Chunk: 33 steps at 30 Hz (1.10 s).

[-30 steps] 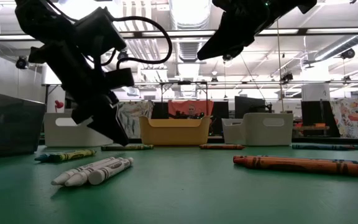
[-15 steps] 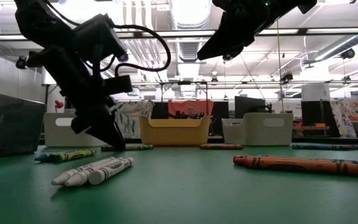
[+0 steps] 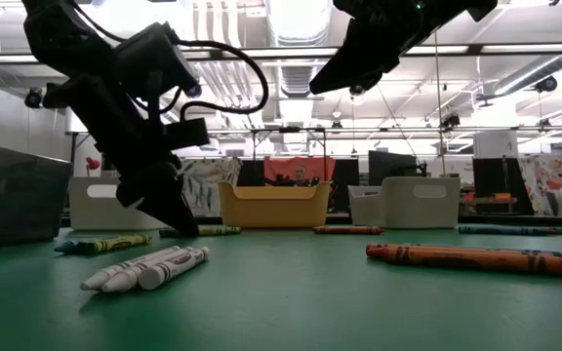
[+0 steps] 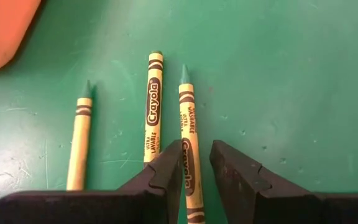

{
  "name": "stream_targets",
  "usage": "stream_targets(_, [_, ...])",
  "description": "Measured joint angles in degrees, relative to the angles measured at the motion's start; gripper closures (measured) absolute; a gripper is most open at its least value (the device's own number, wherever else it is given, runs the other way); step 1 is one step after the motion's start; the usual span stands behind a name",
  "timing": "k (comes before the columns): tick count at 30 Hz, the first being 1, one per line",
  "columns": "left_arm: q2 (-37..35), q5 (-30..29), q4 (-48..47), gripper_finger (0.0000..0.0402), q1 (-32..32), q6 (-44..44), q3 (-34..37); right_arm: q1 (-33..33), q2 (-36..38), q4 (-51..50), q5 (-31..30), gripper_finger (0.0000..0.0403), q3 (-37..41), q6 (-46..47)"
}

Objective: Sort crayons
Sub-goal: Put the green crayon into the yellow bin

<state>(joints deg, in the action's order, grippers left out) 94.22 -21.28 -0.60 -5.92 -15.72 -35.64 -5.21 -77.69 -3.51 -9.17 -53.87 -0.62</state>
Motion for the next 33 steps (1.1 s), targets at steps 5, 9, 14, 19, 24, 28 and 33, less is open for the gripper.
stream_targets(5, [0.95,0.02,0.30,0.0330,-0.18,-0.31,0.00,0.02,0.00,0.00,0.00,0.0351,0.00,0.00])
stream_targets(9, [0.83,0.54,0.31,0.0374,-0.19,-0.27,0.00,0.00,0.00,-0.02,0.00,0.0351,0.00,0.02])
stream_targets(14, [0.22,0.81,-0.01,0.0392,-0.60,-0.33,-0.46,0.00,0.00,-0.02,0.01,0.0351,0.02,-0.26])
stream_targets(19, [-3.66,1.52,1.77,0.0399,-2.60,3.98,-0.74,0.00,0.00,0.01,0.07,0.0351,0.02,-2.47])
stream_targets(24, [-10.95,-1.57,11.61,0.0400,-3.42,11.18,0.54,0.01,0.00,6.15,0.21,0.0351,1.72,-6.45])
stream_targets(28, [-17.13,-1.43,25.76,0.0401,-3.75,16.37,3.01,0.00,0.02,18.13,0.37,0.0351,5.73,-8.93])
stream_targets(33, [-21.54,2.85,45.80,0.0401,-4.08,20.52,8.98,0.26,-0.45,39.43,0.35,0.0351,13.28,-10.30])
